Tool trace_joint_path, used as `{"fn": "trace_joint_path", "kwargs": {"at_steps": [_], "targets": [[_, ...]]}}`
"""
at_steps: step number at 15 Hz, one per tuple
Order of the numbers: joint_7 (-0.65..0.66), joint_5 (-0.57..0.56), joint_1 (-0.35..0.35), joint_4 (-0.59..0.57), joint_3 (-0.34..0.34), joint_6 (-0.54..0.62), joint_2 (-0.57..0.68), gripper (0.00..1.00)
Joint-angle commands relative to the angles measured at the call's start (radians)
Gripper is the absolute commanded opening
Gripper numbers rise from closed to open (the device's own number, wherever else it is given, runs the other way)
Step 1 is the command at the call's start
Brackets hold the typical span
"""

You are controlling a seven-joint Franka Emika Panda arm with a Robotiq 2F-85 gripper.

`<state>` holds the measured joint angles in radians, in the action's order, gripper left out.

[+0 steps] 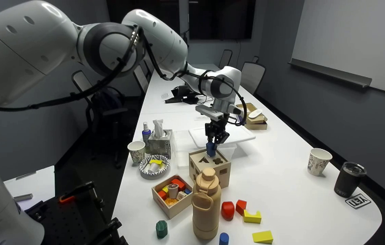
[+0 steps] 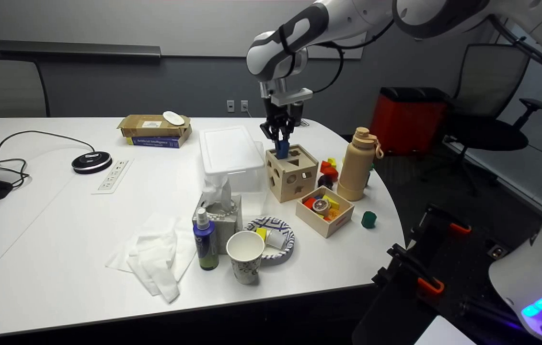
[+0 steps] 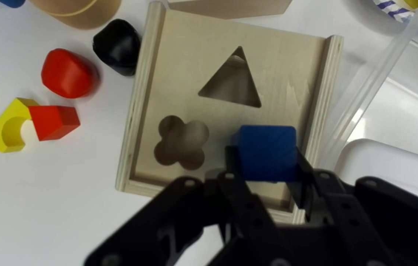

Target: Put the blue block into the shape sorting box

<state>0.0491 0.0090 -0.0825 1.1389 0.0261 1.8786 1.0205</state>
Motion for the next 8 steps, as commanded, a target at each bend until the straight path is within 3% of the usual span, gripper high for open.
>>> {"fn": "trace_joint_path", "kwargs": {"at_steps": [1,8], "targets": [[0.035,0.021,0.005,-0.051,0.004,-0.031,0.025,0.09],[0.057,0.023,0.009,-0.071,0.001,-0.041,0.043,0.09]]}}
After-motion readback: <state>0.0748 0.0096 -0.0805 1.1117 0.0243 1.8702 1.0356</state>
